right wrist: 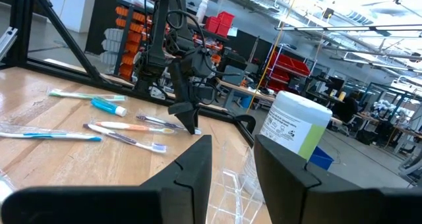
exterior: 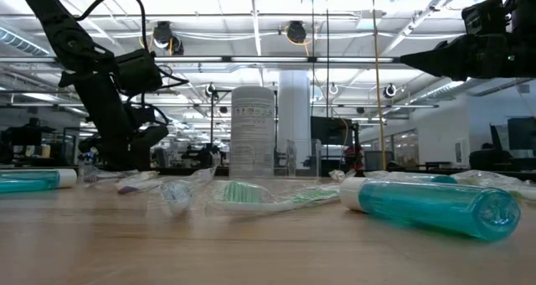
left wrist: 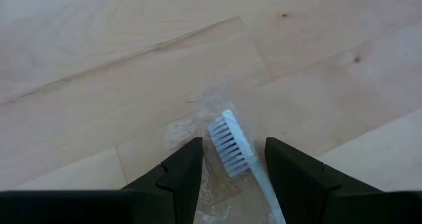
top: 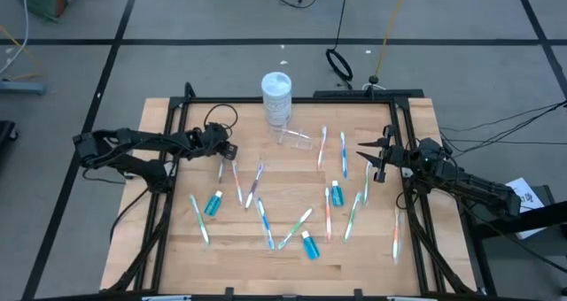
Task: Pick & Place toothbrushing station
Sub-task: Put the purple toothbrush into the transparent organizer
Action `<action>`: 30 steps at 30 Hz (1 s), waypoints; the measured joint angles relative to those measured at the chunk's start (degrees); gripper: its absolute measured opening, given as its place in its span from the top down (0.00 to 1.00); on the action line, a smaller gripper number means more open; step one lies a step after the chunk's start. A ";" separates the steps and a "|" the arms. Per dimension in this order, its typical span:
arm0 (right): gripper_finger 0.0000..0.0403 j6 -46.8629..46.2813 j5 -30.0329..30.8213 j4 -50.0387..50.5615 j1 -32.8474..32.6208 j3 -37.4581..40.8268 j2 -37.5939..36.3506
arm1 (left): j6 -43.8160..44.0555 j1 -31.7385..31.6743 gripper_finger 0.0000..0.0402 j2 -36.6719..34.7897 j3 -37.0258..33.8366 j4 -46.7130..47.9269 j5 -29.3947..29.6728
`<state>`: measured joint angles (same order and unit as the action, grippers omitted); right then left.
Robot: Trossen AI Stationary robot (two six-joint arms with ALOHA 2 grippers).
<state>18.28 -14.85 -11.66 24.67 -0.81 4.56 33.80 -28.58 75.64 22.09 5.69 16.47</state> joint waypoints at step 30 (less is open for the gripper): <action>0.74 0.00 0.00 0.02 0.00 -0.01 0.00 | 1.19 -0.02 0.85 -0.04 0.00 1.86 -0.43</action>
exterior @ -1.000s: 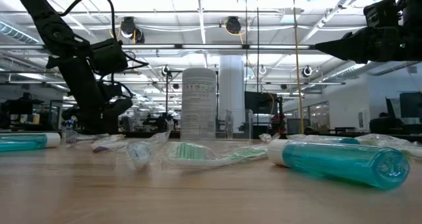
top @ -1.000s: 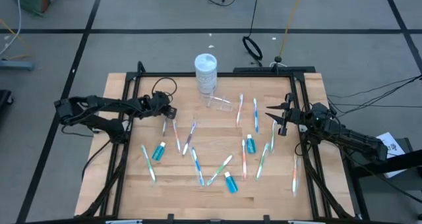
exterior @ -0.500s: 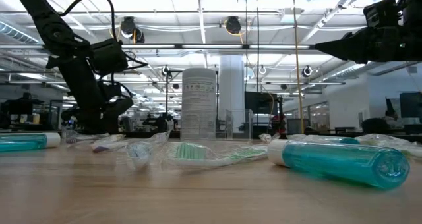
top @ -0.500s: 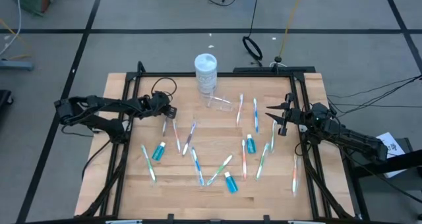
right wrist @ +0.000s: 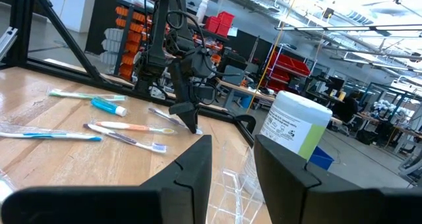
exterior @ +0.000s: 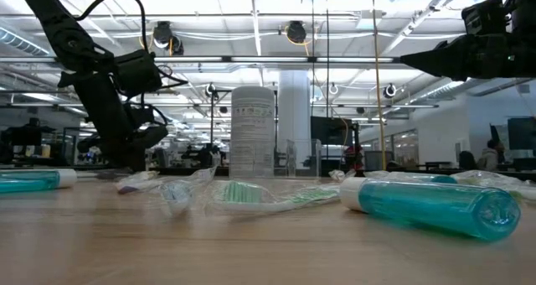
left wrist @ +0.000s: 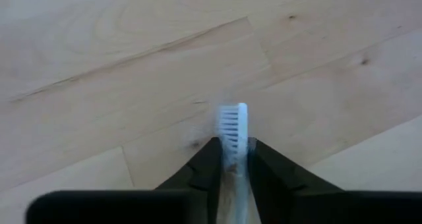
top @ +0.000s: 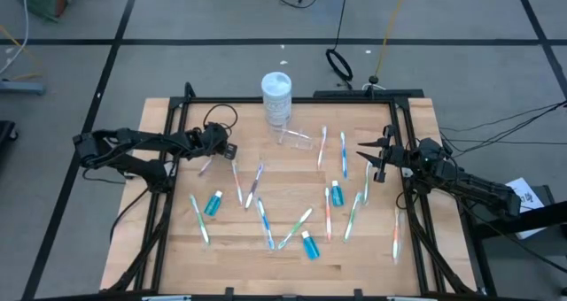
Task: Pick & Place toothbrushing station
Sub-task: Put the purple toothbrush into the transparent organizer
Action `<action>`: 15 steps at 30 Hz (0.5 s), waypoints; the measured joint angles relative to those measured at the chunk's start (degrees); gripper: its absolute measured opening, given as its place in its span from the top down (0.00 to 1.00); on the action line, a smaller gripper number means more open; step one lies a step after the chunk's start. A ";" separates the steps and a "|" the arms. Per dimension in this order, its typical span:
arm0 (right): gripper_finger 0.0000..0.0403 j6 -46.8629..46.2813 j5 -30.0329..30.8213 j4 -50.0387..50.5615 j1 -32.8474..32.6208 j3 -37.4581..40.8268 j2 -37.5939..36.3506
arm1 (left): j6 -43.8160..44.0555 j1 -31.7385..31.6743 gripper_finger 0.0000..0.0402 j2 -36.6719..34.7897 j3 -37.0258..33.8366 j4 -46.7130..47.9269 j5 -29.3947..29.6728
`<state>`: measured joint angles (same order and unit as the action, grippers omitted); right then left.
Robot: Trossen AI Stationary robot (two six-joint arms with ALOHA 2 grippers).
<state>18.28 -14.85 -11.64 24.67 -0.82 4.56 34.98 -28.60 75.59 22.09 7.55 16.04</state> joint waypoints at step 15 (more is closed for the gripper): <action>0.74 0.42 0.00 0.81 0.00 0.00 0.02 | -1.97 0.00 0.89 0.13 -0.13 -13.75 -3.60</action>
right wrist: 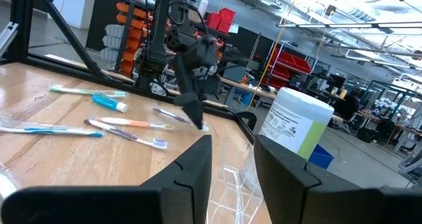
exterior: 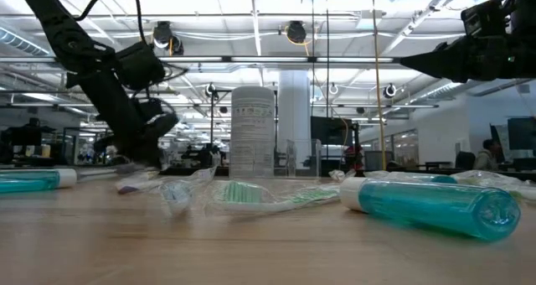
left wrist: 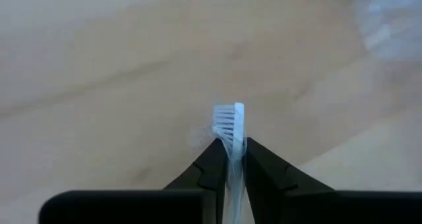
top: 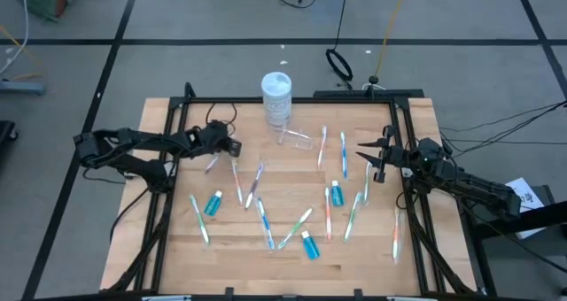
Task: Pick & Place toothbrushing station
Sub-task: Put the purple toothbrush into the transparent organizer
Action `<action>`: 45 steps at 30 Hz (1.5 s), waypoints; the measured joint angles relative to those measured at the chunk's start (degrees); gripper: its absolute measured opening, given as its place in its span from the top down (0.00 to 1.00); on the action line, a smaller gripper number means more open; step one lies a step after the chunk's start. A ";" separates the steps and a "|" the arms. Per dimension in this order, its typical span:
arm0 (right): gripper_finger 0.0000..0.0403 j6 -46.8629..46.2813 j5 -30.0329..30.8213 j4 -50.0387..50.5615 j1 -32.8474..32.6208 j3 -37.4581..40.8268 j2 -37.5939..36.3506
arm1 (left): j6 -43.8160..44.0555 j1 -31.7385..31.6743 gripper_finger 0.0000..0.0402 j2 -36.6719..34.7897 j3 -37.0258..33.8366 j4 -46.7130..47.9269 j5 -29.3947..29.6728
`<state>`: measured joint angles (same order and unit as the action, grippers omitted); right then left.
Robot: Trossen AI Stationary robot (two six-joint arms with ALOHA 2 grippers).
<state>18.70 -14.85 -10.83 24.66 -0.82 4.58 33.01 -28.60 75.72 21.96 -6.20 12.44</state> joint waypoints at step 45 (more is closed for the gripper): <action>0.74 1.59 0.00 -0.48 -0.01 0.01 0.00 | -37.49 6.82 0.89 35.36 29.59 -56.97 4.38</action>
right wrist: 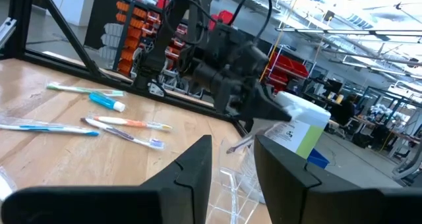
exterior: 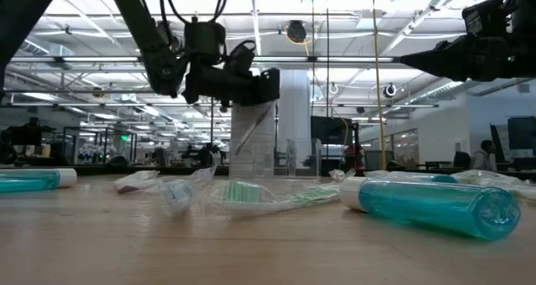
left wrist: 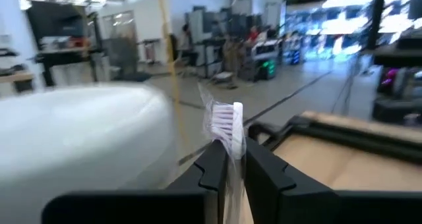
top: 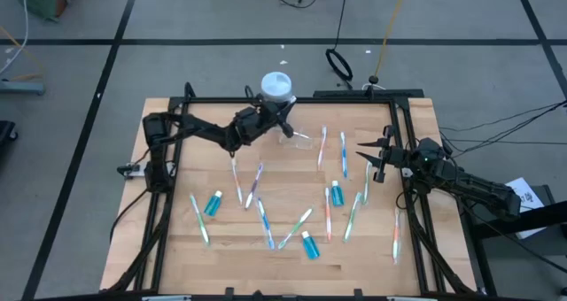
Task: Pick & Place toothbrushing station
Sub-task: Put the purple toothbrush into the transparent organizer
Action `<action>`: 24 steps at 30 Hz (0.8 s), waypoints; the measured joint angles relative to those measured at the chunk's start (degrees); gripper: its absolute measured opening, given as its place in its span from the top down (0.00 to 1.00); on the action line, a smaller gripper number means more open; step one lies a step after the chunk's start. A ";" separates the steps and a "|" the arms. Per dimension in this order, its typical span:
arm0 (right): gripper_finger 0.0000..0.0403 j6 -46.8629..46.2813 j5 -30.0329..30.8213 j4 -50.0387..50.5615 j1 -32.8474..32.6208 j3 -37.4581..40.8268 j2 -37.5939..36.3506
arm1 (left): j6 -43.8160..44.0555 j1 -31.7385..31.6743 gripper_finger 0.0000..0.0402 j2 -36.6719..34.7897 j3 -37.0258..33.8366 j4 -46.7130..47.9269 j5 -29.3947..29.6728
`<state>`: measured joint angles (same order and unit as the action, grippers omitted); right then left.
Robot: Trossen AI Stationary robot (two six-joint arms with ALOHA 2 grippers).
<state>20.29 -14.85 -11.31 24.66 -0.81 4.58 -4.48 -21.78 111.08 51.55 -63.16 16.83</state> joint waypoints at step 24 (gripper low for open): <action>0.74 -0.09 0.00 0.21 0.01 0.00 -0.02 | -10.44 12.08 0.53 -9.88 -0.02 22.61 34.44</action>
<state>20.21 -14.85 -11.10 24.67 -0.81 4.56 -14.92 -9.70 101.21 51.53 -40.55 51.26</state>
